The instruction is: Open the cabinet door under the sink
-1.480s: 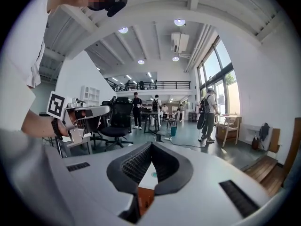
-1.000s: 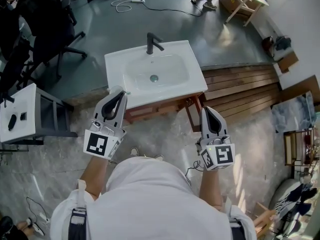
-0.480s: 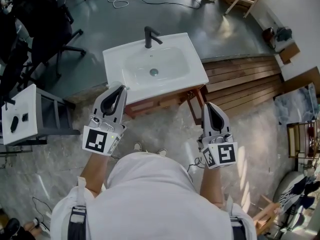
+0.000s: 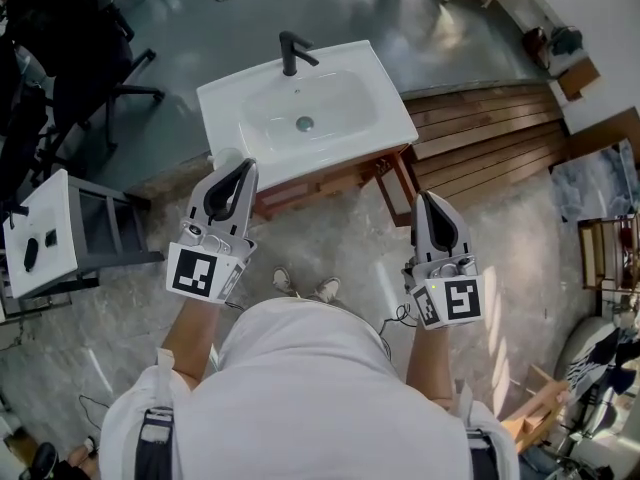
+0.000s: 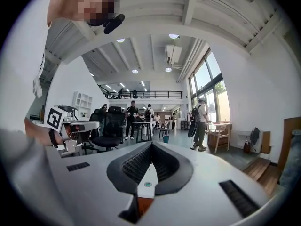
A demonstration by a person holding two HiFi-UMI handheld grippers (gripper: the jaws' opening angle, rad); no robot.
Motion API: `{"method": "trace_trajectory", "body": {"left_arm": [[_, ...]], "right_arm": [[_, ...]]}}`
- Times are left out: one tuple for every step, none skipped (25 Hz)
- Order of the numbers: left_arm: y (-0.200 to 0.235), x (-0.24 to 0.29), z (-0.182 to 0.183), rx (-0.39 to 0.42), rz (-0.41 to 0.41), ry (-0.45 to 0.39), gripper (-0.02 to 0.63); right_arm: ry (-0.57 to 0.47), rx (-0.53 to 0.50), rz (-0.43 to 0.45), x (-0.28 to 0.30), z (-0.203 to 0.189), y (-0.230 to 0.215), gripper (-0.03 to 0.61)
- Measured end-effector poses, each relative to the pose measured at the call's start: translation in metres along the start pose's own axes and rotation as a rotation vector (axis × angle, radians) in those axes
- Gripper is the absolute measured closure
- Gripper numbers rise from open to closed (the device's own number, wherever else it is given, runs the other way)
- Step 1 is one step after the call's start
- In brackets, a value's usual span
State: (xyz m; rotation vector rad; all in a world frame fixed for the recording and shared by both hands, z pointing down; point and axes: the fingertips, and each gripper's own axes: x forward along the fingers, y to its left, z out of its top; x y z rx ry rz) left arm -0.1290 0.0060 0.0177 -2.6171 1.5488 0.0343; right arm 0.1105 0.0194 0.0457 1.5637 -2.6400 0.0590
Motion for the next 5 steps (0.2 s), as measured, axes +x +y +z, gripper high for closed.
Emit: {"method": "trace_trajectory", "body": {"left_arm": [[0.0005,0.0009,-0.0003,-0.001,-0.001,0.000,0.607],[0.0015,0.0018,-0.0001,-0.003,0.000,-0.002,0.607],[0.0027,0.0025,0.0004,-0.006,0.002,-0.005,0.607],[0.0038,0.0033,0.0008,-0.011,0.004,-0.007,0.607],[0.0050,0.0040,0.0012,-0.016,0.006,-0.010,0.607]], "right_arm": [[0.001,0.000,-0.005,-0.0008,-0.0004,-0.0012,0.545],[0.002,0.000,-0.009,-0.0015,-0.0007,-0.0022,0.545],[0.003,0.000,-0.013,-0.0022,-0.0010,-0.0031,0.545],[0.004,0.000,-0.016,-0.0030,-0.0013,-0.0039,0.545],[0.005,0.001,-0.018,-0.0038,-0.0017,-0.0046,0.545]]}}
